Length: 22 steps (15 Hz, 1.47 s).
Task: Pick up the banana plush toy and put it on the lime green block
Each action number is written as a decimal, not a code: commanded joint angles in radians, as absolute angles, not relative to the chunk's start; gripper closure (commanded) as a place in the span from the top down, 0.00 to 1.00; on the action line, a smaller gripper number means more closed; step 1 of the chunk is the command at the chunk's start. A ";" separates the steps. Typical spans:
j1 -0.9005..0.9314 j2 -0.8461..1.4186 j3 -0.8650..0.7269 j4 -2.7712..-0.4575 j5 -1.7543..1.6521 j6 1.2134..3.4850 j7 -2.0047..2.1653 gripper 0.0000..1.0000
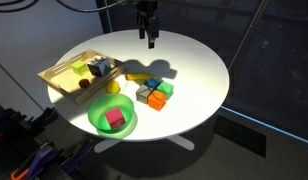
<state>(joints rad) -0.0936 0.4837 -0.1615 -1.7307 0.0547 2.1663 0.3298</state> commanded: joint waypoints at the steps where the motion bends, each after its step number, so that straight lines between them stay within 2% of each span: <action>1: -0.089 0.531 -0.158 -1.717 0.053 2.185 0.348 1.00; 22: -0.026 0.714 -0.155 -1.712 0.135 2.362 0.547 1.00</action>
